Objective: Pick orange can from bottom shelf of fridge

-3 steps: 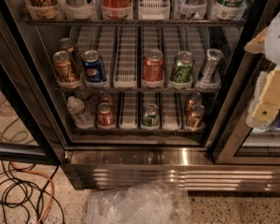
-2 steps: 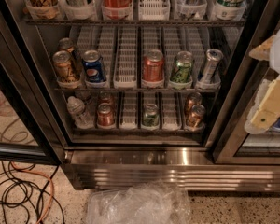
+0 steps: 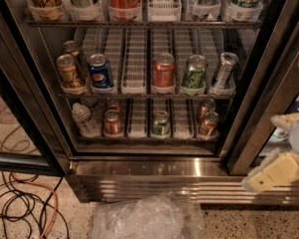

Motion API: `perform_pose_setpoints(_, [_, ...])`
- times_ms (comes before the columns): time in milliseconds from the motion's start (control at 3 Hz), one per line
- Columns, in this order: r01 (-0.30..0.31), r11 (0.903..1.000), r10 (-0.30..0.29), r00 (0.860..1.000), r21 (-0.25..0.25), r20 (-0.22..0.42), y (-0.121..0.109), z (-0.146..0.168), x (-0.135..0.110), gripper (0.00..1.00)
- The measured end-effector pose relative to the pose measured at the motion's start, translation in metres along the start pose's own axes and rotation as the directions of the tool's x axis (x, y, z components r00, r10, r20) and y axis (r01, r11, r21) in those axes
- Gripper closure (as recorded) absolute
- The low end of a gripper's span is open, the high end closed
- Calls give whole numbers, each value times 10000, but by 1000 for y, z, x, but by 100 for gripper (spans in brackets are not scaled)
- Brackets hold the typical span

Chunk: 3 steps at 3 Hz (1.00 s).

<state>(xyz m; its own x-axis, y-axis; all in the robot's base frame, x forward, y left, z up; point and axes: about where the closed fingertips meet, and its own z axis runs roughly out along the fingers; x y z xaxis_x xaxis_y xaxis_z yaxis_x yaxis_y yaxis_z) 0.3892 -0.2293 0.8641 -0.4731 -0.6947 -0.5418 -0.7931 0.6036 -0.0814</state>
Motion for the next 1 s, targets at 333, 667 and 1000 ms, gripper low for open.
perform_pose_setpoints(333, [-1241, 9922, 1243, 9851, -93, 1189, 12, 41, 19, 0])
perform_pose_setpoints(667, [-1750, 9844, 1755, 9720, -173, 1563, 8, 66, 19, 0])
perform_pose_setpoints(1000, [-1756, 9843, 1763, 9719, -184, 1561, 8, 67, 19, 0])
